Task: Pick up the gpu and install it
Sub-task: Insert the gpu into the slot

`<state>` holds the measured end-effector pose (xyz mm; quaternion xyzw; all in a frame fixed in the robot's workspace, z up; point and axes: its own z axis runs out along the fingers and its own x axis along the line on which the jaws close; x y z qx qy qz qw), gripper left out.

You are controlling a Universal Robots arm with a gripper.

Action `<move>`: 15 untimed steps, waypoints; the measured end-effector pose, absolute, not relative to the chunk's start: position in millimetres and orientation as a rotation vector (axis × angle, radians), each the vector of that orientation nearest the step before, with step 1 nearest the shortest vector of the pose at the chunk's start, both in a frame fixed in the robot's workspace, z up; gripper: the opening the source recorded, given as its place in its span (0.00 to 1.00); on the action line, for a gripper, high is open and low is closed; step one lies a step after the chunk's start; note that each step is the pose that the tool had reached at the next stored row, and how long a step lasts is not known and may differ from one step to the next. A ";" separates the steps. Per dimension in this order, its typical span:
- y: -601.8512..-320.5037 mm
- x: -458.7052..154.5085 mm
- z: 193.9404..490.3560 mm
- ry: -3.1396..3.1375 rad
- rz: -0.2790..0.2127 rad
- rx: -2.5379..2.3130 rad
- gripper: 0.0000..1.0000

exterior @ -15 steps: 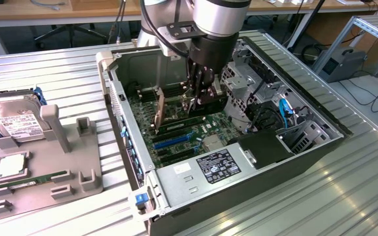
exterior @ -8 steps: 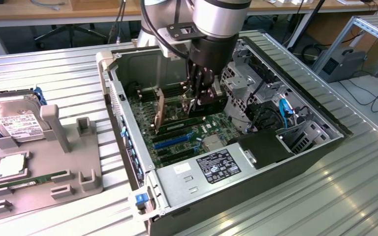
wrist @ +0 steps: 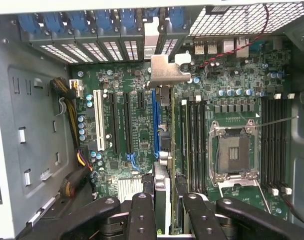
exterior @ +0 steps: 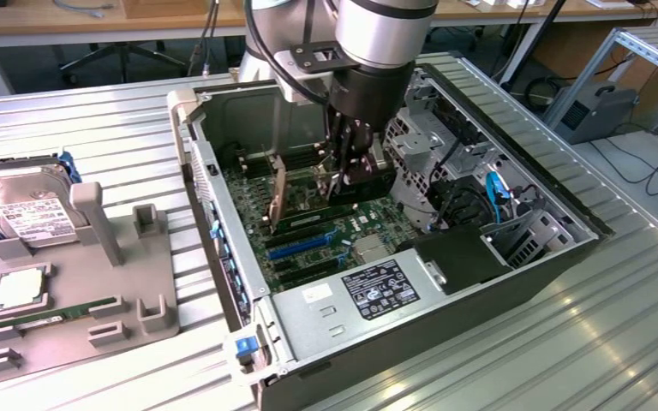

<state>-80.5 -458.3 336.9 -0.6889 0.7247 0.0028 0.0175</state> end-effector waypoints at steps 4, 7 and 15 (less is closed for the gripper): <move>-458.7 -80.5 336.0 2.252 0.009 -2.140 0.27; -459.1 -80.6 335.0 2.252 0.009 -2.140 0.27; -460.3 -80.6 332.6 2.252 0.009 -2.140 0.27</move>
